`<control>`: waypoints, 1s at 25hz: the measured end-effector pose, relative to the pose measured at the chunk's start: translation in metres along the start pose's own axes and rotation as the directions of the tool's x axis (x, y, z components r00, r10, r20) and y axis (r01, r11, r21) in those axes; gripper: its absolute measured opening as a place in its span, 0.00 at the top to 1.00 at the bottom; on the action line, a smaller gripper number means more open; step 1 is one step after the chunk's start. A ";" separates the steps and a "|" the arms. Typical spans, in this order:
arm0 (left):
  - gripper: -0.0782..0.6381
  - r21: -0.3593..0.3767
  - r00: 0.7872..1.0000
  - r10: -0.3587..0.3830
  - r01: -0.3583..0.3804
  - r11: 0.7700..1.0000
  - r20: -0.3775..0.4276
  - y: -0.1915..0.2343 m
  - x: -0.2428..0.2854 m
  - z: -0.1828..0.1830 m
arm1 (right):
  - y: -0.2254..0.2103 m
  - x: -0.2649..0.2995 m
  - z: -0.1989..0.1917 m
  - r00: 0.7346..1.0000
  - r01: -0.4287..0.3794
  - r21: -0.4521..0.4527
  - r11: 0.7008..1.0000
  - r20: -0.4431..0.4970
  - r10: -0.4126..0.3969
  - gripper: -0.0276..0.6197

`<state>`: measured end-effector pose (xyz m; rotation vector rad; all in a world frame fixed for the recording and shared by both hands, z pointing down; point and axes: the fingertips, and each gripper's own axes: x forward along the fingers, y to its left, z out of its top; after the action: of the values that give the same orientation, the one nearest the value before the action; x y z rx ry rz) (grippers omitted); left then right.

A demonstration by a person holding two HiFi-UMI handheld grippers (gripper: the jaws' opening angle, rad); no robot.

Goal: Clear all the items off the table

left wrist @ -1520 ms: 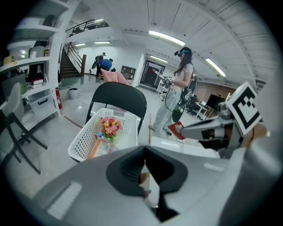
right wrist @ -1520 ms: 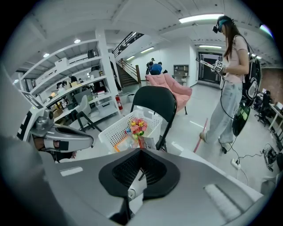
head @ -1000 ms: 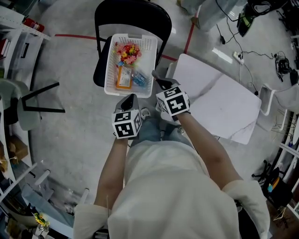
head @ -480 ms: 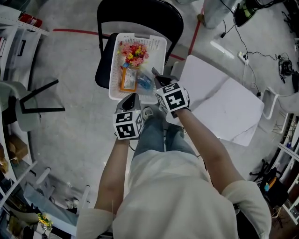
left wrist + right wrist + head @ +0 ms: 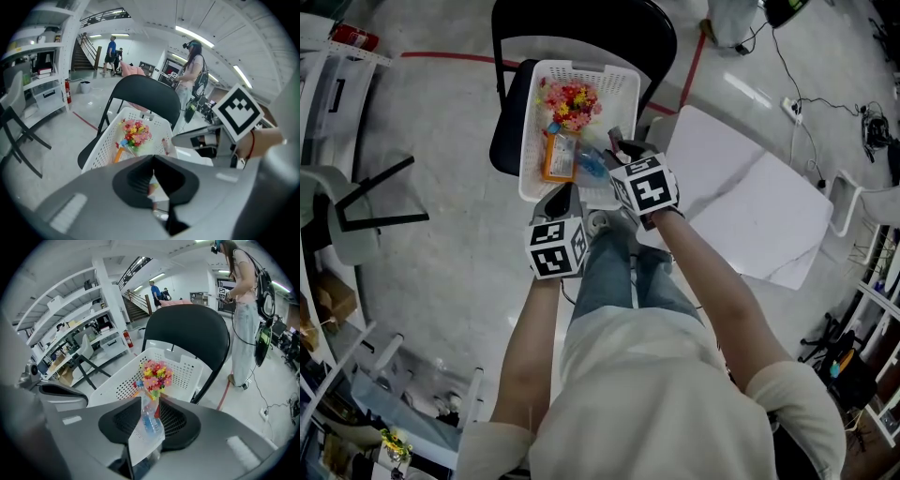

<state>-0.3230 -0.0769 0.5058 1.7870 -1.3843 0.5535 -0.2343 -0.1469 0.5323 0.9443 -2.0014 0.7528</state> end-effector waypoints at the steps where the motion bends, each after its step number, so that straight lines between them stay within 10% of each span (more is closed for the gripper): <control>1: 0.88 0.001 1.000 -0.003 0.003 1.000 -0.001 0.000 0.000 -0.001 | 0.000 -0.001 -0.001 1.000 0.002 -0.001 1.000 0.001 -0.002 0.78; 25: 0.88 0.093 0.995 -0.096 0.095 0.991 0.006 -0.057 -0.020 -0.026 | 0.003 -0.089 -0.062 0.992 0.073 0.118 0.990 0.095 -0.084 0.96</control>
<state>-0.2717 -0.0391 0.4882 1.9216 -1.2907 0.5662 -0.1751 -0.0669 0.4896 1.1408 -2.0109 0.7968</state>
